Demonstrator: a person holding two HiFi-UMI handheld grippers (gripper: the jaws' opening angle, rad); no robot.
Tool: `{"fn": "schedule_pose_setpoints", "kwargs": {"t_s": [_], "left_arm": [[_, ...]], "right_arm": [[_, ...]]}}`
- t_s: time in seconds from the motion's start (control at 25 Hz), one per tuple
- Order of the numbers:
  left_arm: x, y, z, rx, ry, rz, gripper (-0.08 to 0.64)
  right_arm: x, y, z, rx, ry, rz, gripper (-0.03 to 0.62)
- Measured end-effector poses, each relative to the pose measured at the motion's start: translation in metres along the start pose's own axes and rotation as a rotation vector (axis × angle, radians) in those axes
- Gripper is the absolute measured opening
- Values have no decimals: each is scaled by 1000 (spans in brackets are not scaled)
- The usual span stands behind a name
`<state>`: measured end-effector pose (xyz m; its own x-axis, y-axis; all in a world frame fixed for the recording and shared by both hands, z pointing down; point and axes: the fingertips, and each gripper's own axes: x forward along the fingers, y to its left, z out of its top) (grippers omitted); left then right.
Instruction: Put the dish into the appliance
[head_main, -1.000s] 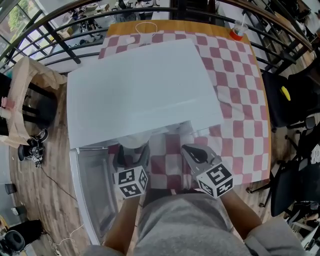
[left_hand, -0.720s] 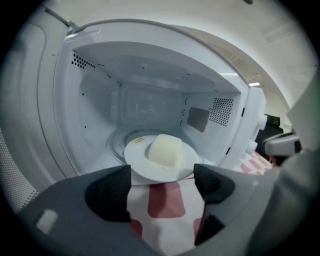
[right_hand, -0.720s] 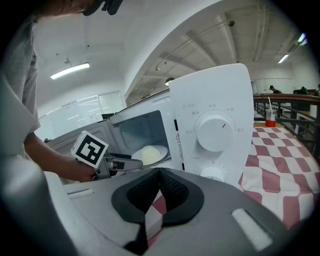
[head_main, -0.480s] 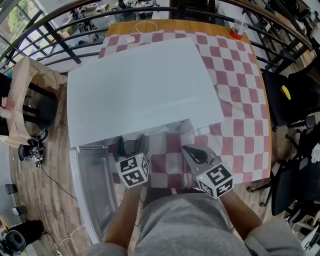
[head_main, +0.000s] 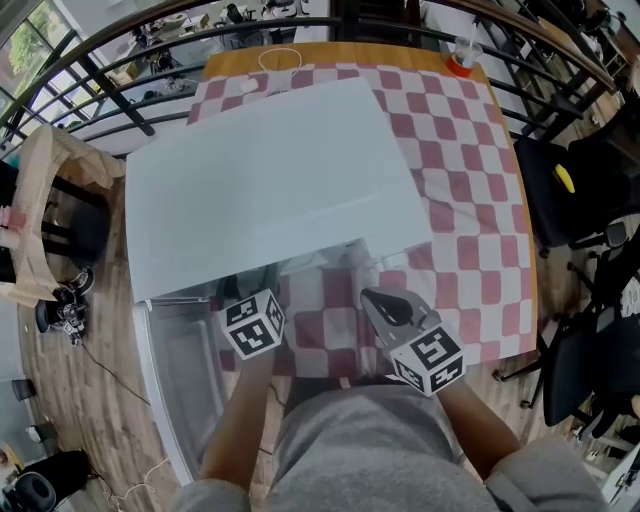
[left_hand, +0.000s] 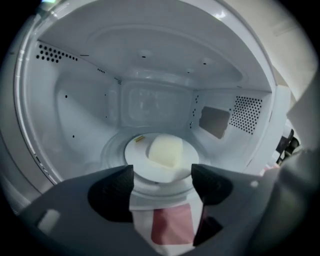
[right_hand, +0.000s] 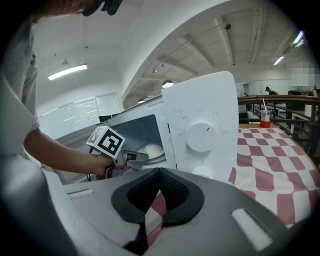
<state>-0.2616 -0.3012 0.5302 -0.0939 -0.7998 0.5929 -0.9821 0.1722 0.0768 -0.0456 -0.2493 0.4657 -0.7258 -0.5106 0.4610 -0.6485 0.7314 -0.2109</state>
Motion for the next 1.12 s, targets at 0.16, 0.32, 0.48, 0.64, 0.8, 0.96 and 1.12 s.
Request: {"fn": "schedule_pose_setpoints", "kwargs": {"t_s": [0.16,0.32,0.48,0.64,0.8,0.96,1.12], "left_arm": [[-8,-1,-3,-39,-8,8,353],[-44,-2,-5,-58,-76,18,322],[-91,-16,-10,-52,-147,2,226],[-136,-37,-15,-13,-197,-28,137],[-171,-52,-19,-15,-232,-29,40],[-201,-61,-31,-23,-246,-30,12],[-220,-71,-43,-17,-238,-64,11]], "right_arm": [[-16,-13,3,-8,-21,-28,-3],[-43,-32,2,-22,-42,-64,-3],[-78,-53,4,-55,-61,-100,-3],[-118,-61,4,-73,-89,-118,-3],[-148,-60,2,-51,-130,-114,-3],[-159,-42,-6,-54,-157,-91,-3],[-162,-20,-7,-56,-177,-61,-3]]}}
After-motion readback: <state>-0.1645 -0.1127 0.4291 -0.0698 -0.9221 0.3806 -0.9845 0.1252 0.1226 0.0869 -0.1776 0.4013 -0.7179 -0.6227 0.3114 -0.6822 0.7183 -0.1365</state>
